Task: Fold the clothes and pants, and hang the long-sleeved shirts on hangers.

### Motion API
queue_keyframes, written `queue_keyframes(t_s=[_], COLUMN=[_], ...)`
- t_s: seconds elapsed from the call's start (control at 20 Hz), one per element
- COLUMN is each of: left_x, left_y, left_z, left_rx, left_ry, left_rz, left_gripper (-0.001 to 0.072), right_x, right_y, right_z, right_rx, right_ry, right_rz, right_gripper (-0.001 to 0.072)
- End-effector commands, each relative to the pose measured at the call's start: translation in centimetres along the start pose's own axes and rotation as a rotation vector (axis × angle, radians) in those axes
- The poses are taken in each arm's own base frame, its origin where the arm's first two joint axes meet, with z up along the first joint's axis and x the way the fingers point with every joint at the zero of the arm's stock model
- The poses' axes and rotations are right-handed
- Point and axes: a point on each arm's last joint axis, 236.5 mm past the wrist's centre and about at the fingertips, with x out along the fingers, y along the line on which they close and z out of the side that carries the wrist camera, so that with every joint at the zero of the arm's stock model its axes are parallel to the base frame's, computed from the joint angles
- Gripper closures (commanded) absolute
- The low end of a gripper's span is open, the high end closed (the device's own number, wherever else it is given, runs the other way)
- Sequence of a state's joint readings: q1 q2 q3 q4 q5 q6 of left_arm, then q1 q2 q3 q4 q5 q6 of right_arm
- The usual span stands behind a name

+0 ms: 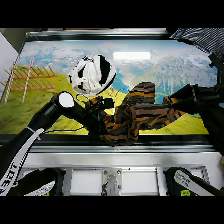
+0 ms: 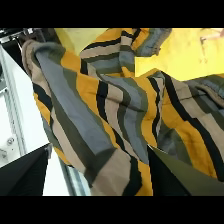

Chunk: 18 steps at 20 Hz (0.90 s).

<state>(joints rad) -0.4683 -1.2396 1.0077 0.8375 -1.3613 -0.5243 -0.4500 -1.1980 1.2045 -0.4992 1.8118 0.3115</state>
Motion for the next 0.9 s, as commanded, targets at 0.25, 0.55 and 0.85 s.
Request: queue_keyframes(t_s=[0.25, 0.55, 0.85], left_x=[0.0, 0.0, 0.0], left_y=[0.0, 0.0, 0.0], left_z=[0.0, 0.0, 0.0], left_rx=[0.001, 0.001, 0.001], left_ry=[0.001, 0.0, 0.0], left_rz=[0.0, 0.001, 0.001], left_gripper=[0.0698, 0.0698, 0.0698], right_x=[1.7, 2.5, 5.1], right_y=[-0.1, 0.2, 1.0], right_z=[-3.7, -4.0, -4.2], right_rx=[-0.021, -0.089, -0.086], right_ry=[-0.071, -0.112, -0.079], right_rz=[0.12, 0.141, 0.238], right_gripper=[0.0051, 0.0051, 0.0051])
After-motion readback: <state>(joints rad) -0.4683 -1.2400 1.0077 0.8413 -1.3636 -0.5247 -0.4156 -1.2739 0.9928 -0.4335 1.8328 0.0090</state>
